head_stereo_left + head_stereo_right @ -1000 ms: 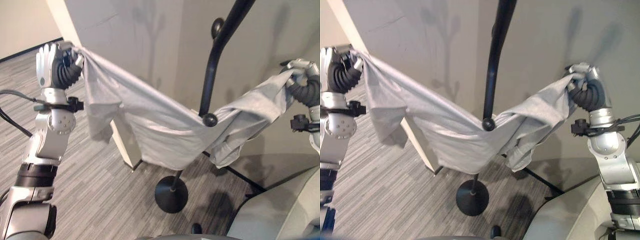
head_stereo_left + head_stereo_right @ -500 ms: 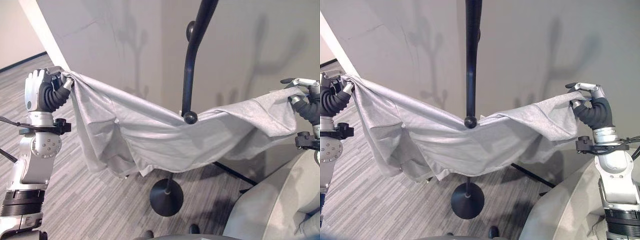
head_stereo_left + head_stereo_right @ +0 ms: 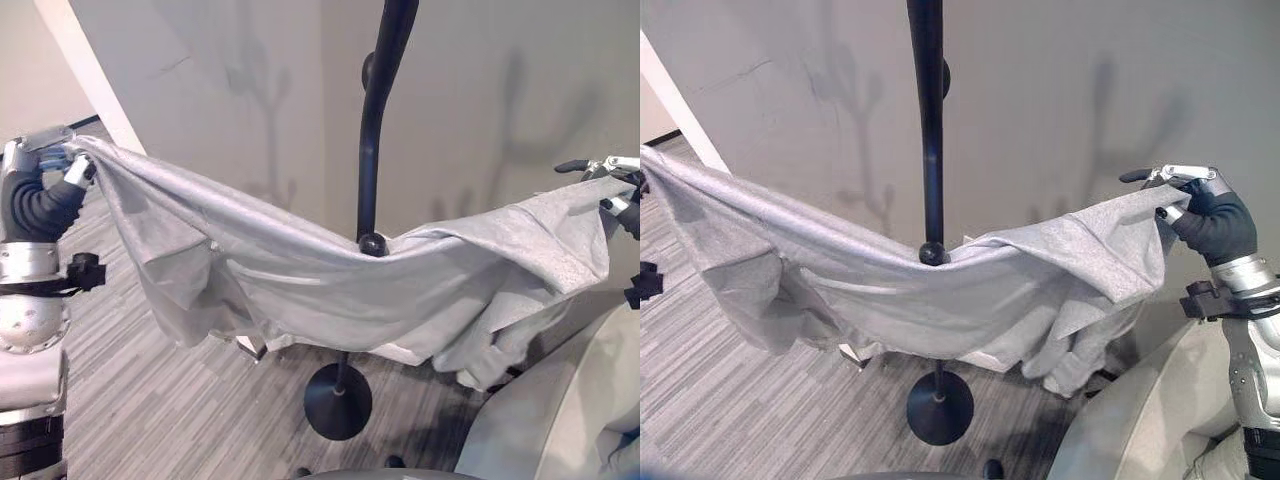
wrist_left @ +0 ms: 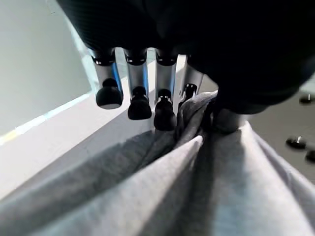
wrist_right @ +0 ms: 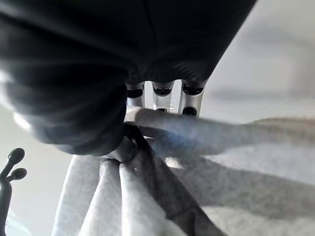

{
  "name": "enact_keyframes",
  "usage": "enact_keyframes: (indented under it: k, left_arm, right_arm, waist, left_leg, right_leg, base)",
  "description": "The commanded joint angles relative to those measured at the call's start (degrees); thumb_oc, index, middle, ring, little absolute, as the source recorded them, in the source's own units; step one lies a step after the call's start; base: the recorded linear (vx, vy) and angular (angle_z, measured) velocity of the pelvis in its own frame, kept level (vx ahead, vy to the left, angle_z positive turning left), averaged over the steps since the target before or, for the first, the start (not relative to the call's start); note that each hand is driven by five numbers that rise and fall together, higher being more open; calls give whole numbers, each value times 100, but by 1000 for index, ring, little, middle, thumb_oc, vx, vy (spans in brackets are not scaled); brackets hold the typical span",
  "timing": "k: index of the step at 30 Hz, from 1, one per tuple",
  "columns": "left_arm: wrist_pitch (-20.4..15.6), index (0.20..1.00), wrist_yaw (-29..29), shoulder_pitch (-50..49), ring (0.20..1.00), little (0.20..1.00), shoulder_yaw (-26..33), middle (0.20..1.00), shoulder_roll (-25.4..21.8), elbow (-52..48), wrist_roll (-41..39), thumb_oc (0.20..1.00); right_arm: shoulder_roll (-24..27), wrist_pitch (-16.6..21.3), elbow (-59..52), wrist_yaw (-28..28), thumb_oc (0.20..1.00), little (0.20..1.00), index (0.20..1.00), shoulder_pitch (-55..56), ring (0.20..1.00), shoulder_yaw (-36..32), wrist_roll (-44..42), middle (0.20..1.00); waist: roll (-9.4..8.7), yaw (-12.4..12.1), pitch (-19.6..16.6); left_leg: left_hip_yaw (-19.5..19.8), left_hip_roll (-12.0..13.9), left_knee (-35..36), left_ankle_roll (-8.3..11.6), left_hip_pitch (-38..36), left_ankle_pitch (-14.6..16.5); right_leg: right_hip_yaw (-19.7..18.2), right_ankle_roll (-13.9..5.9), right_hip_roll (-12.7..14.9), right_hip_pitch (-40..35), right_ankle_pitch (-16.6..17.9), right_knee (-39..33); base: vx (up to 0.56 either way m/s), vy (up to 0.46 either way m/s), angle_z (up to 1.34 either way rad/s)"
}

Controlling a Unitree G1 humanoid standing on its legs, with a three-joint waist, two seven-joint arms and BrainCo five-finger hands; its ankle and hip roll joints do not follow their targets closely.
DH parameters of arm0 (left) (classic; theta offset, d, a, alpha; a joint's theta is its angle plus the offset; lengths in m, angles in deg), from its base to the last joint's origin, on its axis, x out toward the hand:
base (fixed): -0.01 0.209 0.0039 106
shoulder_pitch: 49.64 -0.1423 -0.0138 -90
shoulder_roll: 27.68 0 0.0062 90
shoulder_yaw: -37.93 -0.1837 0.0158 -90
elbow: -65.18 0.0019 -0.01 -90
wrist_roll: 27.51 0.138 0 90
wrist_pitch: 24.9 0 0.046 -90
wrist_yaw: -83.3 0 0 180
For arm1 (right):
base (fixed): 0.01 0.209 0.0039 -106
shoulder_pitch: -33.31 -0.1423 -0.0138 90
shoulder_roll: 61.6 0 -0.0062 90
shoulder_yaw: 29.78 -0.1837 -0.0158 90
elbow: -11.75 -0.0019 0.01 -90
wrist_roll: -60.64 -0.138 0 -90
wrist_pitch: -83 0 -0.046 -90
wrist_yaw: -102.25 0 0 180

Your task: Hang the clothes on the sofa on the clothes rack.

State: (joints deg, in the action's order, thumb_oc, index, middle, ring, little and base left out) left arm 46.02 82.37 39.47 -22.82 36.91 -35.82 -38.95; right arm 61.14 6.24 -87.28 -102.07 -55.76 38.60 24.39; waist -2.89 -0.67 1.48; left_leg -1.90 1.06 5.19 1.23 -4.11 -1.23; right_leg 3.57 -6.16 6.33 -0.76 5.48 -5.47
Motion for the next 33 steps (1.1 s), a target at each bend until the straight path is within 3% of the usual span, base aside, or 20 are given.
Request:
enact_keyframes:
  k: [1, 3, 4, 9, 10, 14, 21, 24, 30, 33]
  left_arm:
    - [-306, 200, 587, 49, 200, 200, 133, 200, -380, 45, -1172, 200]
    - [-290, 200, 936, -84, 200, 200, 206, 200, -486, 43, -1486, 200]
    - [-209, 200, 1380, -243, 200, 200, 191, 200, -540, 34, -2117, 200]
    - [-7, 200, 2304, -232, 200, 200, 36, 200, -709, 45, -3354, 200]
    - [105, 200, 2644, -85, 200, 200, -99, 200, -660, -15, -3955, 200]
    - [112, 200, 2874, 203, 200, 200, -319, 200, -657, -147, -4431, 200]
    - [46, 200, 2632, 445, 200, 200, -335, 200, -178, -27, -4366, 200]
    - [-172, 200, 2017, 1107, 200, 200, -605, 200, 176, 436, -4349, 200]
    - [-292, 200, 1797, 2207, 200, 200, -1186, 200, 131, 946, -4807, 200]
    - [-380, 200, 1434, 2374, 200, 200, -1332, 200, -27, 1148, -4539, 200]
  right_arm:
    - [538, 104, 176, -213, 200, 200, 200, -139, 200, -276, -482, 200]
    - [527, 7, 176, -418, 200, 200, 200, -67, 200, -341, -670, 200]
    - [547, 29, 246, -507, 200, 200, 200, -57, 200, -247, -749, 200]
    - [495, -34, 340, -712, 200, 200, 200, -147, 200, 94, -1129, 200]
    - [504, -35, 219, -857, 200, 200, 200, -279, 200, 362, -1355, 200]
    - [576, -50, 58, -872, 200, 200, 200, -703, 200, 818, -1477, 200]
    - [133, 63, 170, -598, 200, 200, 200, -1330, 200, 1065, -1445, 200]
    - [-263, 330, 611, 76, 200, 200, 200, -1858, 200, 1061, -1408, 200]
    - [-419, 827, 1082, 810, 200, 200, 200, -2607, 200, 738, -1677, 200]
    - [-308, 977, 1316, 1480, 200, 200, 200, -2719, 200, 619, -1208, 200]
  waist:
    - [-98, -101, -538]
    - [-88, -106, -558]
    - [-80, -147, -564]
    - [-60, -167, -580]
    - [-56, -185, -597]
    - [-13, -196, -644]
    - [91, -268, -780]
    - [116, -262, -767]
    - [141, -138, -735]
    - [146, -98, -740]
  left_leg:
    - [209, 274, -19, 424, 259, 158]
    - [216, 277, -19, 430, 261, 156]
    - [238, 277, -19, 436, 258, 145]
    - [285, 296, -19, 460, 250, 116]
    - [302, 307, -19, 482, 253, 95]
    - [319, 325, -19, 503, 229, 56]
    - [325, 360, -22, 514, 78, 90]
    - [395, 392, -38, 545, 26, 76]
    - [468, 438, -31, 618, 86, 19]
    - [460, 446, -21, 611, 62, 33]
  right_leg:
    - [344, -571, 367, -225, -261, 47]
    - [363, -575, 369, -236, -269, 47]
    - [389, -577, 370, -245, -261, 47]
    - [434, -565, 360, -281, -267, 47]
    - [445, -560, 354, -305, -280, 47]
    - [475, -546, 351, -341, -296, 47]
    - [457, -471, 320, -533, -429, 47]
    - [484, -386, 240, -641, -489, 47]
    - [577, -362, 163, -661, -481, 51]
    - [586, -363, 161, -667, -478, 47]
  base:
    - [-10, -20, 3]
    - [0, 0, 0]
    - [-12, -32, 1]
    - [-25, -37, 5]
    - [-50, -68, 10]
    - [-43, -56, 9]
    - [4, -55, 0]
    - [7, -70, 3]
    - [10, -19, 13]
    - [25, -7, 13]
